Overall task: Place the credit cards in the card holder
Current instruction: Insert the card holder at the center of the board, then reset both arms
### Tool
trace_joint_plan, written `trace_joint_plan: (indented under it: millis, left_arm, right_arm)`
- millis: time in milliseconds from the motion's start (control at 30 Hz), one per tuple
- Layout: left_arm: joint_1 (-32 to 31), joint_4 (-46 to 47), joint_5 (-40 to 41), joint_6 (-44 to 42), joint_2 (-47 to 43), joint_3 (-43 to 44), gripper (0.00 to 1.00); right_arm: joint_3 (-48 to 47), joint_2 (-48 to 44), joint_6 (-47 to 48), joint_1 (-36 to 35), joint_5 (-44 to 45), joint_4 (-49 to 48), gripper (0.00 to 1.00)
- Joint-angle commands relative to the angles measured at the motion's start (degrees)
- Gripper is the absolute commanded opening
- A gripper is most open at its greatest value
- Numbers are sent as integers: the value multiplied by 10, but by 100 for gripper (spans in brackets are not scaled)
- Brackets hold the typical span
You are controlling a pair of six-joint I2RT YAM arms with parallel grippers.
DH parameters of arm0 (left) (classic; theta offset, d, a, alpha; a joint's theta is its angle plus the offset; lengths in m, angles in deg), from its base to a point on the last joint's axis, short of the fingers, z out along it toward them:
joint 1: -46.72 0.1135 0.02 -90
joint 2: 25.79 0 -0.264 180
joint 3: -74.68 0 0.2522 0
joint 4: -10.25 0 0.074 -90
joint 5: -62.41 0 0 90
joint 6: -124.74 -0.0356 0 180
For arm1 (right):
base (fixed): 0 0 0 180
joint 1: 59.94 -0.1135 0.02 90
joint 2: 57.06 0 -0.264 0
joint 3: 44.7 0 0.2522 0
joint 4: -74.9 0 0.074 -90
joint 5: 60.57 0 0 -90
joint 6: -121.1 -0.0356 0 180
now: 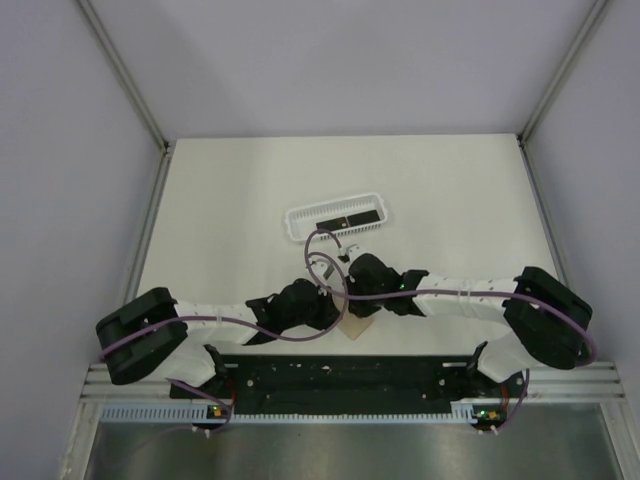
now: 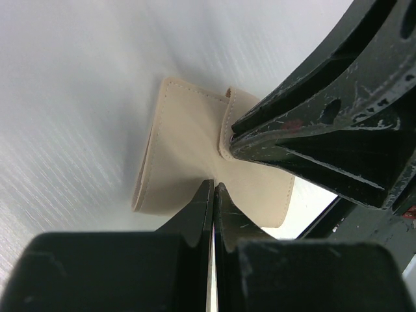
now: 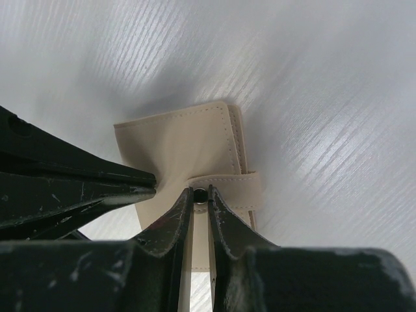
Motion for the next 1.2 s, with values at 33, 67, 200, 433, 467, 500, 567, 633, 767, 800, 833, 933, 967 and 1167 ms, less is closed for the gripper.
trace_joint_plan:
  millis: [33,67,200,433,467,500,567,633,767,800,833,933,967,1167]
  left_arm:
    - [-2,7,2,-1,1,1,0]
    - [-2,7,3,-1,2,1,0]
    - [-2,7,2,-2,3,2,0]
    - [-1,5,3,-2,1,1,0]
    - [-2,5,3,-2,1,1,0]
    - [-1,4,4,-1,-3,0,0]
    - [-3,4,5,-1,-6,1,0]
    - [-1,1,6,-3,-10,3,0]
    - [-2,-17,16,-5,-21,15,0]
    - [-2,-24,20,-5,-27,19,0]
    - [-1,-31,23,-7,-32,23,0]
    - [-2,-60,48,-15,-59,33,0]
    - [-2,-74,62,-19,-76,39,0]
    - [1,-161,170,-29,-137,61,40]
  right_arm:
    - [51,68,-27,-34,-24,45,2]
    - [53,74,-31,-37,-24,44,1]
    - [52,92,-41,-53,-5,44,0]
    - [55,48,-66,-59,47,40,7]
    - [55,28,-67,-60,54,34,10]
    - [54,0,-69,-60,67,28,17]
    - [53,-41,-75,-60,89,13,27]
    - [50,-78,-75,-59,101,-7,32]
    - [32,-119,-76,-54,126,-35,38]
    - [29,-127,-80,-54,141,-39,39]
    - [28,-136,-85,-53,155,-41,40]
    - [34,-162,-102,-51,212,-36,43]
    - [41,-179,-109,-49,222,-33,45]
    - [90,-242,-112,10,179,-22,67]
